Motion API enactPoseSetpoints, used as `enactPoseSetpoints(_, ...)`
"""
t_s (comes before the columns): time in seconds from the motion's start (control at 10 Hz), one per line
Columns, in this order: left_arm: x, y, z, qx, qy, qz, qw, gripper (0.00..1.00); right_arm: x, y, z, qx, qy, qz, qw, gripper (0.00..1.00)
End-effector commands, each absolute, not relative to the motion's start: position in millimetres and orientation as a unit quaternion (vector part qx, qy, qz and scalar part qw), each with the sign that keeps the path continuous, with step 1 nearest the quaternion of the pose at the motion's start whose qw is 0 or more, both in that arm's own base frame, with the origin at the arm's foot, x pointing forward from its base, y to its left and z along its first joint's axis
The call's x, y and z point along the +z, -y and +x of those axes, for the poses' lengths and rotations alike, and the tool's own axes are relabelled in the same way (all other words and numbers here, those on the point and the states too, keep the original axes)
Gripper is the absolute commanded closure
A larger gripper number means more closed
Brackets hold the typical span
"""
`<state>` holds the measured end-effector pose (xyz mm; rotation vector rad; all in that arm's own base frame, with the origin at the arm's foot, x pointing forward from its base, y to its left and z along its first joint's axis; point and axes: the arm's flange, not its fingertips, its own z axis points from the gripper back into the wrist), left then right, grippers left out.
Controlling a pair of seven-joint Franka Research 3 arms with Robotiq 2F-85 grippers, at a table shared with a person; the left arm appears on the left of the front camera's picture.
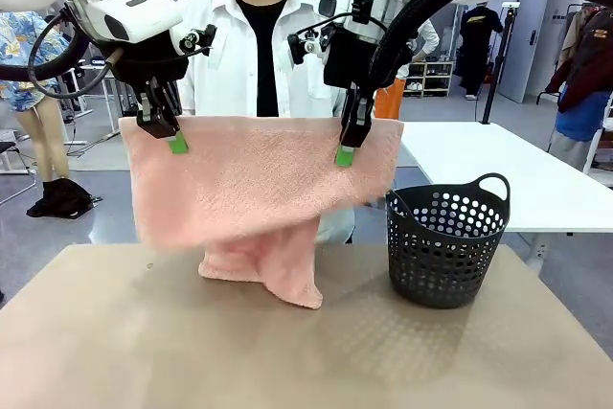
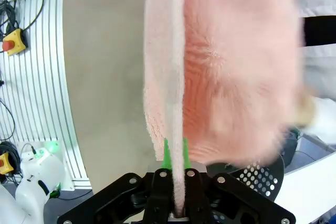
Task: Fold the towel.
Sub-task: Release the end of the 100 cm Hotel Towel you were holding and grab the top end of the folded side.
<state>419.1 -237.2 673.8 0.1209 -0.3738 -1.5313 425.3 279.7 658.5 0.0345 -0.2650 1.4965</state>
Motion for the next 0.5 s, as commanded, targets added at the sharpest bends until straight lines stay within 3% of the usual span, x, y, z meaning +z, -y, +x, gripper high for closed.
enactPoseSetpoints(0.0,675.5,237.0,420.2,-0.691,0.171,0.05,0.7,1.0,657.4,-279.2,425.3,0.684,0.117,0.015,0.72,1.0)
enactPoseSetpoints(0.4,675.5,237.0,420.2,-0.691,0.171,0.05,0.7,1.0,657.4,-279.2,425.3,0.684,0.117,0.015,0.72,1.0)
